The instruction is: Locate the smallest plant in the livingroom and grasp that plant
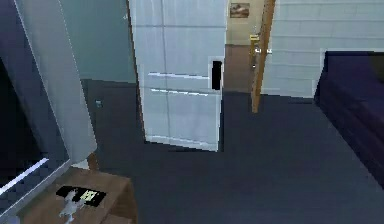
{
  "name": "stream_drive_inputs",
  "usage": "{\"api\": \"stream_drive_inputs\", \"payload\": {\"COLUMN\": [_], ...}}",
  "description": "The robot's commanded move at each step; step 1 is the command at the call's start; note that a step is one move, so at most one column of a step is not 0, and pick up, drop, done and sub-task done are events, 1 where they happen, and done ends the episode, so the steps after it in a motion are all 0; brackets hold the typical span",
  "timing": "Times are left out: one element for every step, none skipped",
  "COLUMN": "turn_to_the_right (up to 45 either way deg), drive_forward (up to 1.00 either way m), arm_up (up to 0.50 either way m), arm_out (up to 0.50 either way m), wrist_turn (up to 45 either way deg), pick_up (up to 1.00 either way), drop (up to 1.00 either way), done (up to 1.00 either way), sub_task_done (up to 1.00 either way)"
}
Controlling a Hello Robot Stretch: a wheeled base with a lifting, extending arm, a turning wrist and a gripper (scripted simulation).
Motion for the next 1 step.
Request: {"api": "stream_drive_inputs", "payload": {"turn_to_the_right": [0.0], "drive_forward": [0.65], "arm_up": [0.00], "arm_out": [0.00], "wrist_turn": [0.0], "pick_up": [0.00], "drop": [0.00], "done": [0.00], "sub_task_done": [0.00]}}
